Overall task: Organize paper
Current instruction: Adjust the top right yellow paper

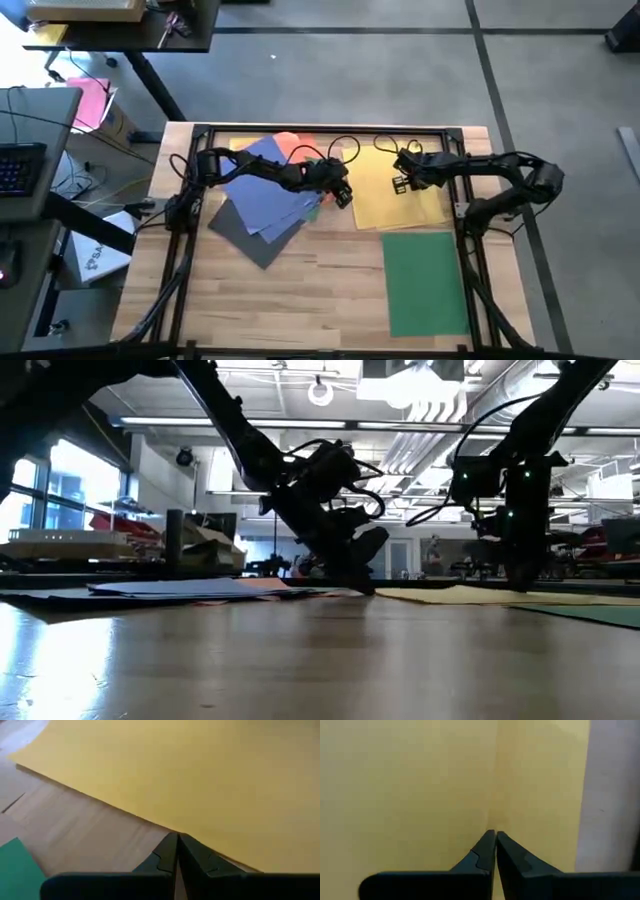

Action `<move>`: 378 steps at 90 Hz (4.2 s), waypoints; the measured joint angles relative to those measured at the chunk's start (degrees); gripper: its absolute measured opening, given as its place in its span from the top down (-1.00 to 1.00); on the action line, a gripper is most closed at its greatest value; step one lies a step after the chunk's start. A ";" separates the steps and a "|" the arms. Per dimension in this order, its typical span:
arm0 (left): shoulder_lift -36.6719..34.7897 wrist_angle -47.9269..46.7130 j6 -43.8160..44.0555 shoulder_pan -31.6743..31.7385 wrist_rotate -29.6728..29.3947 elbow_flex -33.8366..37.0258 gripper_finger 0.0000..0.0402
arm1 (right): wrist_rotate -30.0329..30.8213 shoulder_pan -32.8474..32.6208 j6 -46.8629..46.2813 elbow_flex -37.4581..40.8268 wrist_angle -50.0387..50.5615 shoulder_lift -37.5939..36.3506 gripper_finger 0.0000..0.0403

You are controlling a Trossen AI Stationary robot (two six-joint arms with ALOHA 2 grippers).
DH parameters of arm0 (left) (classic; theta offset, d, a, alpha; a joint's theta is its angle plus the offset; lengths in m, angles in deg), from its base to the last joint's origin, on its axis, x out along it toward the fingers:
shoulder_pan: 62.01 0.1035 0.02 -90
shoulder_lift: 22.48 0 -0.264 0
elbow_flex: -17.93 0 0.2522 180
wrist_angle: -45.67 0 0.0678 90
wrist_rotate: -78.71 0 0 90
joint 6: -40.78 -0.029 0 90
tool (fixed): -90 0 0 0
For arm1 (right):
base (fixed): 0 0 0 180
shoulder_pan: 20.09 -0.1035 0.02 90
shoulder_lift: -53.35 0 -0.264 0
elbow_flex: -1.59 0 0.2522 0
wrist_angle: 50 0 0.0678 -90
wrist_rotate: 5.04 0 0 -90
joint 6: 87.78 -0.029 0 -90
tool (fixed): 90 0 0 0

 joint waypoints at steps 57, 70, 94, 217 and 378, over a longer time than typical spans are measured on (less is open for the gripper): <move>0.00 -0.11 -0.87 -0.02 1.38 0.04 1.00 | 9.78 6.07 -3.27 2.38 4.90 3.10 1.00; 0.00 -0.13 -0.92 -0.07 1.27 0.04 1.00 | 8.51 4.04 -3.46 1.83 4.02 2.90 1.00; 0.20 -0.24 -0.92 -0.09 0.88 0.04 1.00 | 2.40 2.29 -4.61 -0.33 2.71 1.88 1.00; -4.00 -7.58 1.20 -4.11 7.68 0.04 1.00 | -7.25 -8.17 -6.85 4.21 12.14 -4.52 1.00; -4.09 -9.00 1.65 -8.31 9.48 -0.02 1.00 | -11.80 -27.82 -24.17 0.04 15.43 -4.61 1.00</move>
